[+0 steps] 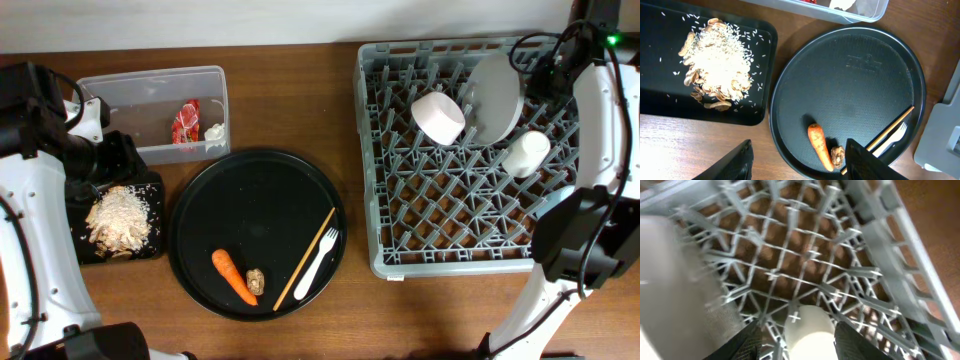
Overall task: Sort waste into correct bins and load items into the dishwasher rack
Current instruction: 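Carry the plate with right gripper and stand it upright in the rack, then move right gripper to the white fork and grasp it, then carry the white fork with right gripper toward the rack, then return right gripper to the tray and grasp the wooden chopstick, then carry the chopstick with right gripper and insert it in the rack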
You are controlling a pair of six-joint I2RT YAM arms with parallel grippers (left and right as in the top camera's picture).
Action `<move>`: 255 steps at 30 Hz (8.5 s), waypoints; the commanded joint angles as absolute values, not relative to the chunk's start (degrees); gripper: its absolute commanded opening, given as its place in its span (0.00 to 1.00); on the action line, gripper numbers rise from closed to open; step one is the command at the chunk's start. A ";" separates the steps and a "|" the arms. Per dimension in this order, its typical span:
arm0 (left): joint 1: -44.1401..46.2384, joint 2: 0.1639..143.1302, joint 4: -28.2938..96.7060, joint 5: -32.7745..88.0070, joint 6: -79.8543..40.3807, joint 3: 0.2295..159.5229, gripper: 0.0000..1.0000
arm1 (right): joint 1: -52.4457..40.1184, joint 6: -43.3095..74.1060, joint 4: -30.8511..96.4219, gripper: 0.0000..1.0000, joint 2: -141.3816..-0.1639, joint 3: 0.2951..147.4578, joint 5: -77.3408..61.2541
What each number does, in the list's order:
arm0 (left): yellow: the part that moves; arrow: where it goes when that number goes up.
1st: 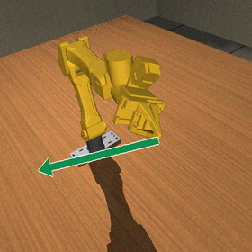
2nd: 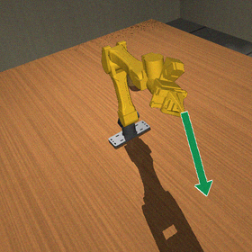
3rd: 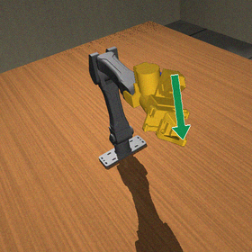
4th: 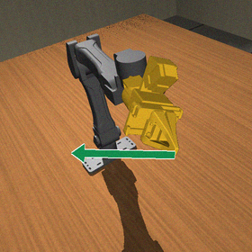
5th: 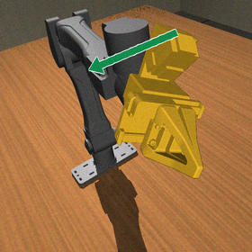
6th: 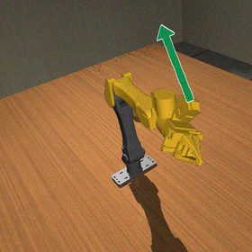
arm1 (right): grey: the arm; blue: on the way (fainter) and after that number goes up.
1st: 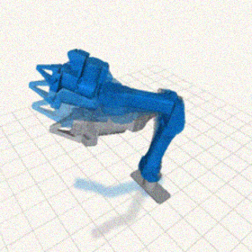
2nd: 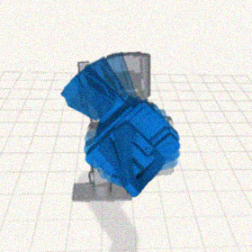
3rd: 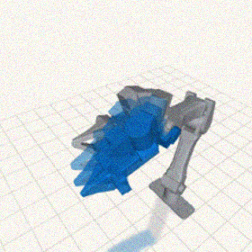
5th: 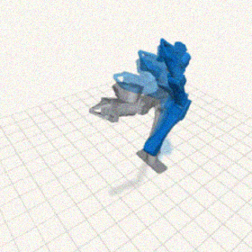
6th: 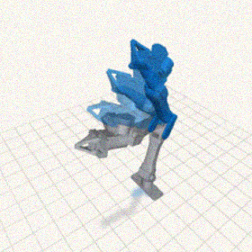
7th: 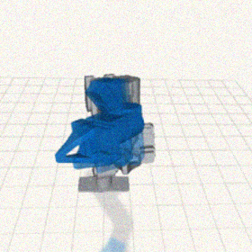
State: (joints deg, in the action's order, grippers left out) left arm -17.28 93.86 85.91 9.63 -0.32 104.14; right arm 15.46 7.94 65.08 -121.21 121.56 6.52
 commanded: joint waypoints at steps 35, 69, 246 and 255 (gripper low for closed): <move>-14.00 93.84 85.84 10.24 -0.86 103.90 0.72 | -4.95 2.85 93.93 0.72 -101.93 122.67 -7.25; -12.36 93.84 84.05 10.26 -0.86 96.66 0.72 | -45.76 49.84 45.28 0.60 -104.79 68.69 -7.70; -1.30 93.30 87.00 17.17 -2.96 91.02 0.84 | -19.38 15.22 67.94 0.37 -104.33 94.61 4.10; 8.38 84.09 85.60 12.64 -22.65 82.76 0.99 | -12.53 10.94 74.70 0.66 -93.08 96.47 7.09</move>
